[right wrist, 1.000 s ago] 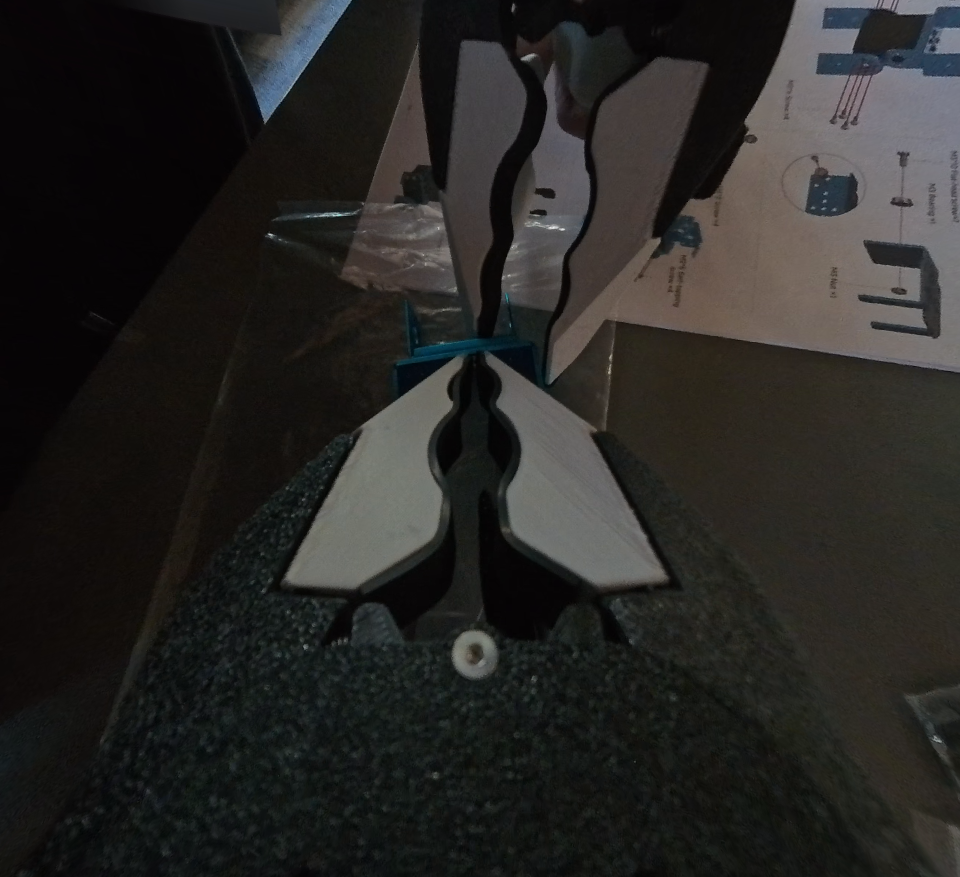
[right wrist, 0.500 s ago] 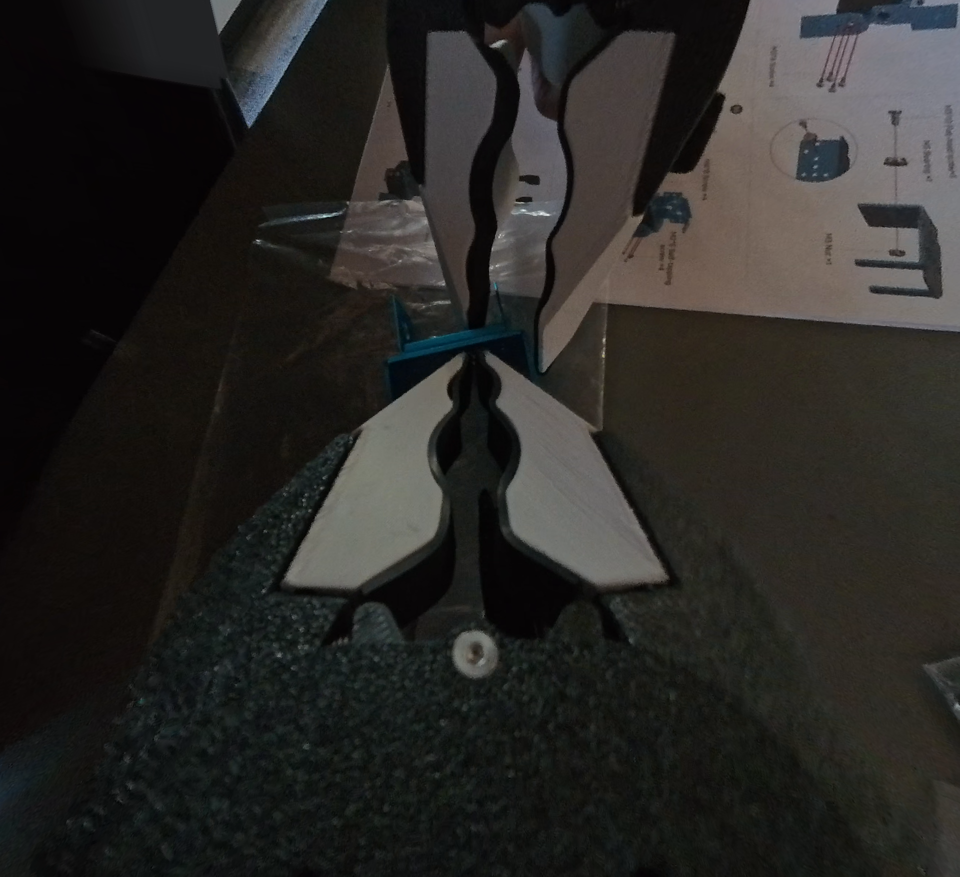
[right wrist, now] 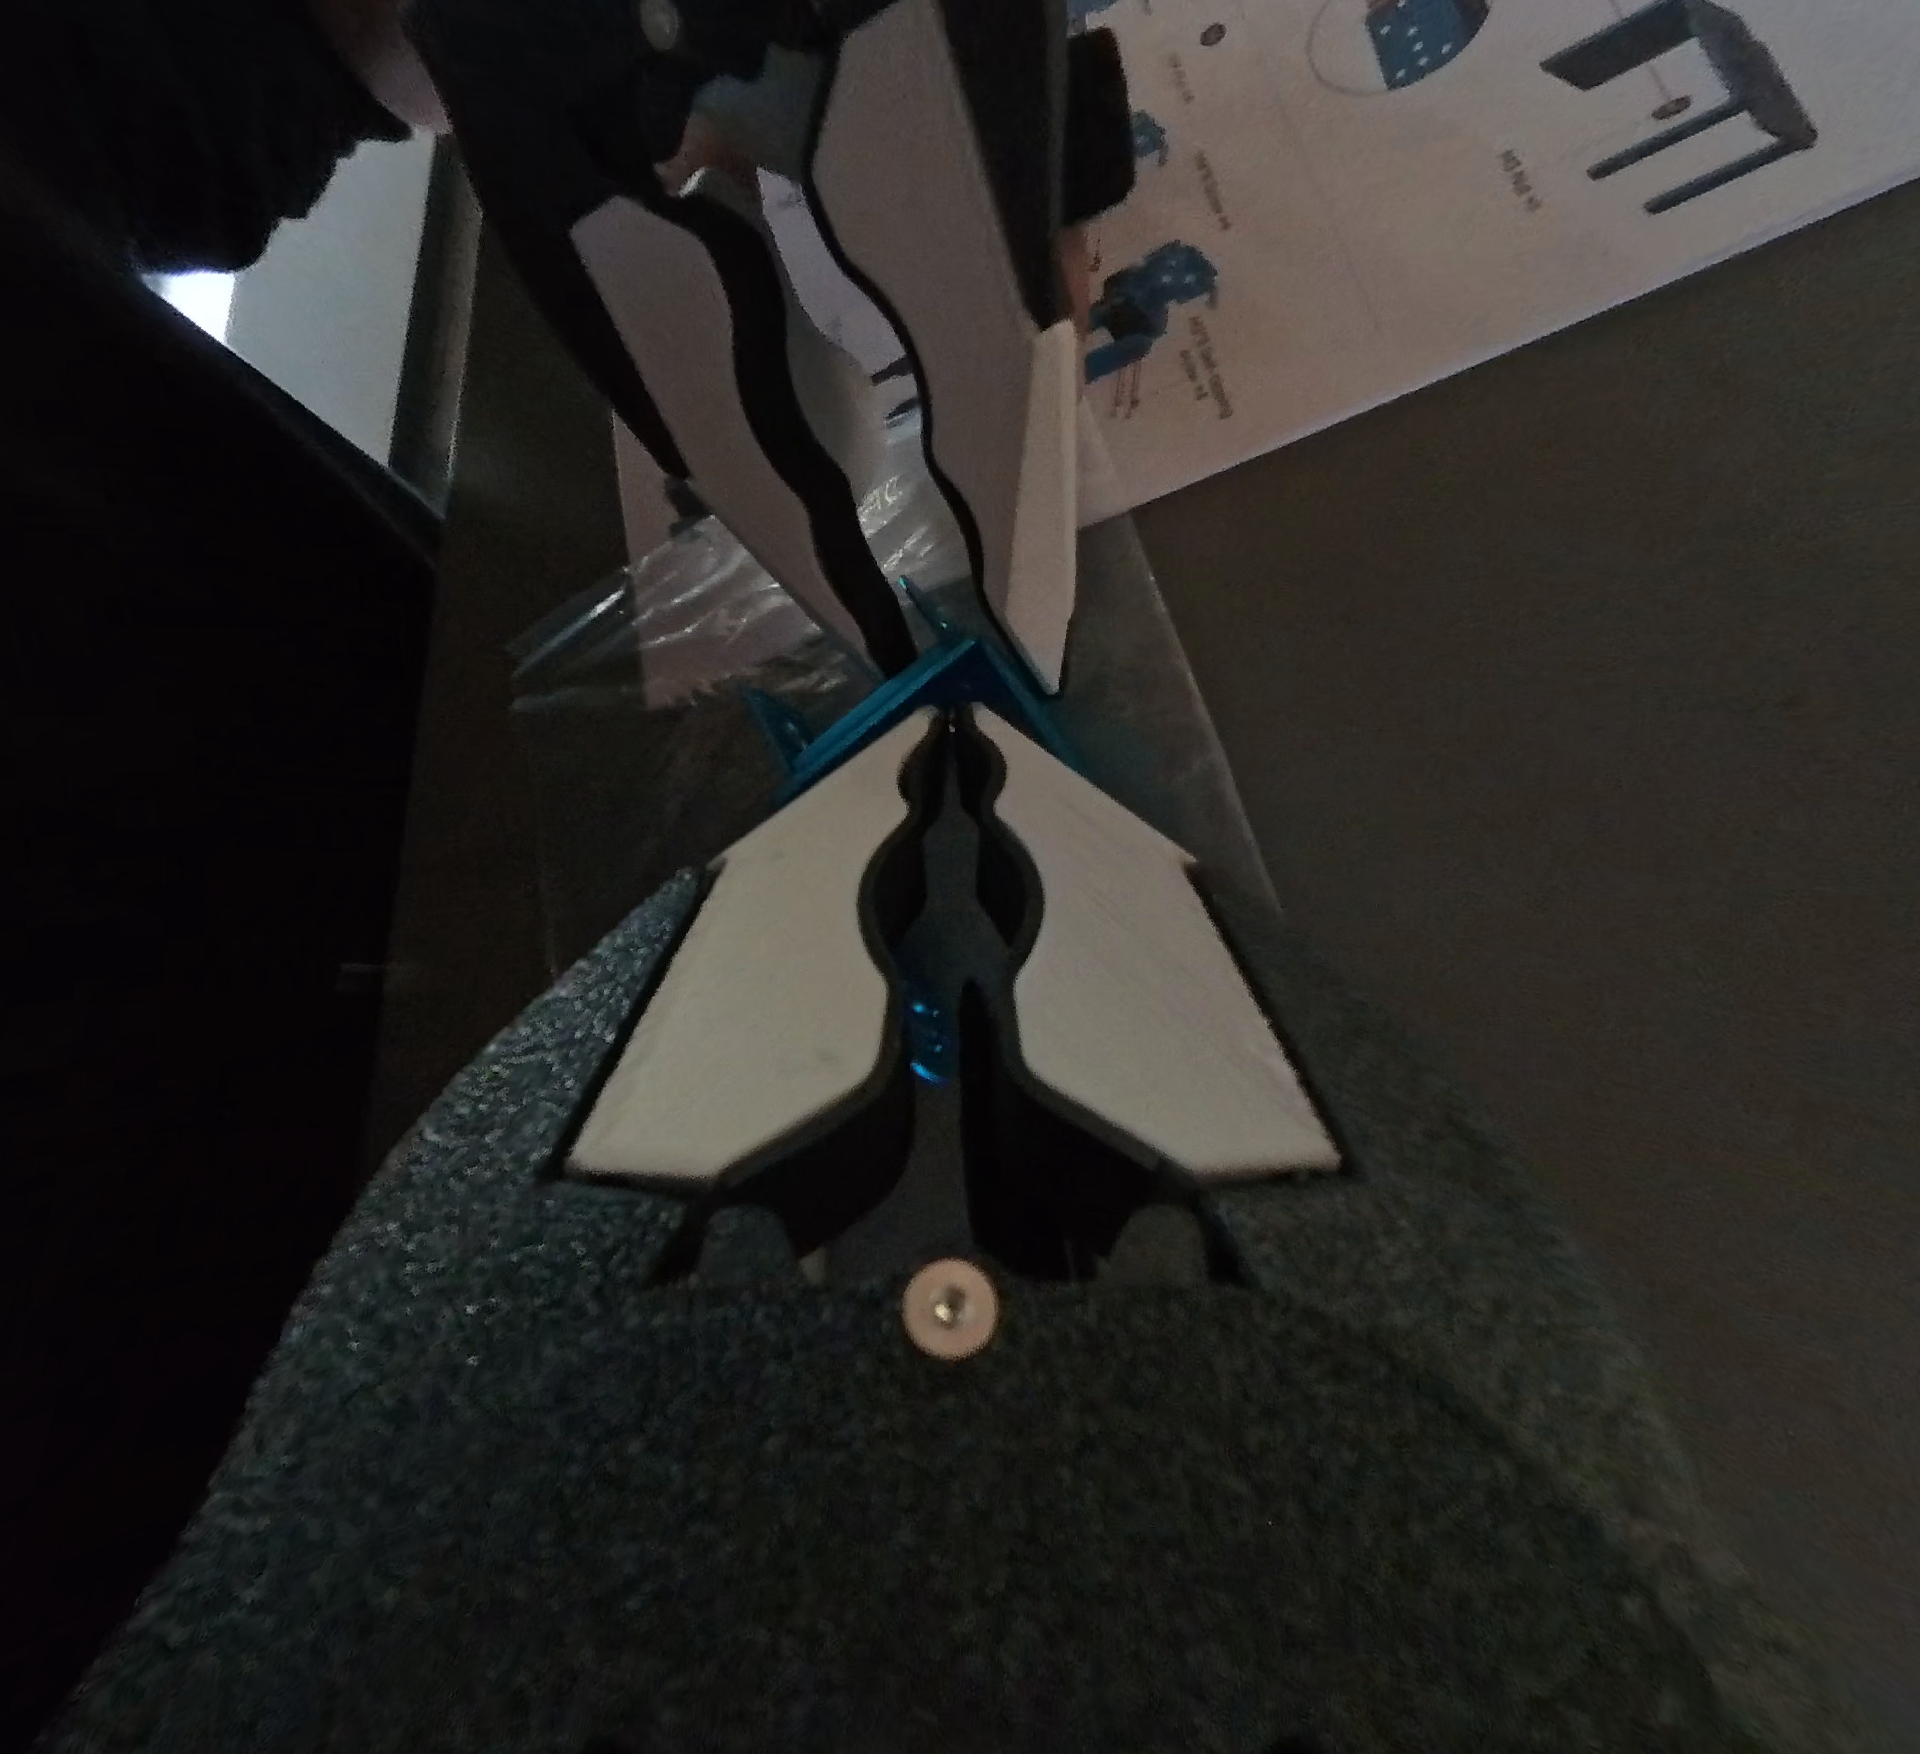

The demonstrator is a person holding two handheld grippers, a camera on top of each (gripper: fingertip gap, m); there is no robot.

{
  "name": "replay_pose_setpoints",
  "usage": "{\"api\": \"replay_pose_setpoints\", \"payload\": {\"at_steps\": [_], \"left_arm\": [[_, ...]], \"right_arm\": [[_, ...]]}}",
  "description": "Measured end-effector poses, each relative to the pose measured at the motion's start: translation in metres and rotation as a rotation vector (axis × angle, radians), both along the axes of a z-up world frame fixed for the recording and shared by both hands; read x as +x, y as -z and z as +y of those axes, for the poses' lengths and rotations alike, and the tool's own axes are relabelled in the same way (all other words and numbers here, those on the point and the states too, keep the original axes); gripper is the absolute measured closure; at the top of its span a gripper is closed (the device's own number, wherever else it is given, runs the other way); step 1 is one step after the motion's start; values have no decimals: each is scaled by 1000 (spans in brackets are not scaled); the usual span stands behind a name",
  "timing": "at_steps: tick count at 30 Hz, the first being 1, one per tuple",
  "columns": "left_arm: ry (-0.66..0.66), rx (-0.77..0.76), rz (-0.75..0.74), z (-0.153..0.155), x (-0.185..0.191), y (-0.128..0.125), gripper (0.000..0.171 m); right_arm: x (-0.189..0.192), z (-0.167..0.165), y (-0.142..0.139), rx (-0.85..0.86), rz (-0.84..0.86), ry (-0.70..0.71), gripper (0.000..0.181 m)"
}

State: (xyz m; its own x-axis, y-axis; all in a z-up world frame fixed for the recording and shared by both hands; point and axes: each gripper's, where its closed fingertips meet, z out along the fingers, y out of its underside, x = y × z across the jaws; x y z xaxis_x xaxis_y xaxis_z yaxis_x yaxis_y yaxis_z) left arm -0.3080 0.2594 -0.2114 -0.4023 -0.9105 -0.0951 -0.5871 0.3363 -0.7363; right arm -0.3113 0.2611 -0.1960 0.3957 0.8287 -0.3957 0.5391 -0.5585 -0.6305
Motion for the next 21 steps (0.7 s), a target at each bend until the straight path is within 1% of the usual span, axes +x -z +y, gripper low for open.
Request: {"api": "replay_pose_setpoints", "payload": {"at_steps": [4,9,17,21], "left_arm": [[0,-1,1,0,0,0,147],[-3,-7,1,0,0,0,147],[-2,-7,2,0,0,0,147],[-2,-5,3,0,0,0,147]], "right_arm": [[1,2,-1,-16,3,2,180],[-1,-5,4,-47,2,-12,180],[-3,-8,5,-100,38,0,180],[-4,-9,4,-152,79,9,180]]}}
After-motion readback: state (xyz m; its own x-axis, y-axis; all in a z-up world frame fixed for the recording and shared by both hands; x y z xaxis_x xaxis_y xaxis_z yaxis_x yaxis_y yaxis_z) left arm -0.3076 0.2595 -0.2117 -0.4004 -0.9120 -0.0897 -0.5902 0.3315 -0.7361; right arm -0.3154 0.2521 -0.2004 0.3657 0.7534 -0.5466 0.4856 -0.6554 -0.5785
